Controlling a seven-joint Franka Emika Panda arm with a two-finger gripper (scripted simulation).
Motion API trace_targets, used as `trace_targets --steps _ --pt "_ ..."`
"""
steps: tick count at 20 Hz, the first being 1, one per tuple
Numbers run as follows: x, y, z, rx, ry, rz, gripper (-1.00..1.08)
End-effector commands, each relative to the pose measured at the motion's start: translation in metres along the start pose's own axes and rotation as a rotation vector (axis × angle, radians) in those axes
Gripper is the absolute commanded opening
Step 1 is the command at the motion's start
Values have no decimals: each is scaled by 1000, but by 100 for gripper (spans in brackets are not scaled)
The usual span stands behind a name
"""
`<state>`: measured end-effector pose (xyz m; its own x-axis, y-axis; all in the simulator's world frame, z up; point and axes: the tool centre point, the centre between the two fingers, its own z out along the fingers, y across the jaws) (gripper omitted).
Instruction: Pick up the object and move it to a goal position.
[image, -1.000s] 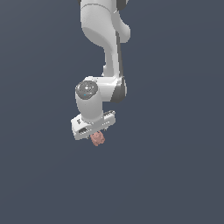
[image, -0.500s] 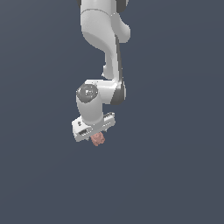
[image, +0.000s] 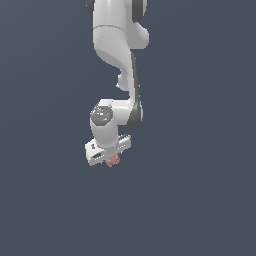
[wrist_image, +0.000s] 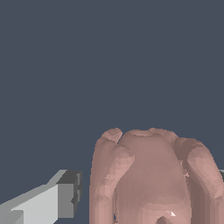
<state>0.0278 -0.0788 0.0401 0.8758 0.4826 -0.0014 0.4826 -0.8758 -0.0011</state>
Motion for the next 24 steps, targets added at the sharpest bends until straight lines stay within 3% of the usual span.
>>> trace_targets --steps 1,15,24 --pt "1 1 0 -1 1 0 -100" --pt "2 1 -6 -1 2 0 -100" --pt "10 5 -58 -1 2 0 -100"
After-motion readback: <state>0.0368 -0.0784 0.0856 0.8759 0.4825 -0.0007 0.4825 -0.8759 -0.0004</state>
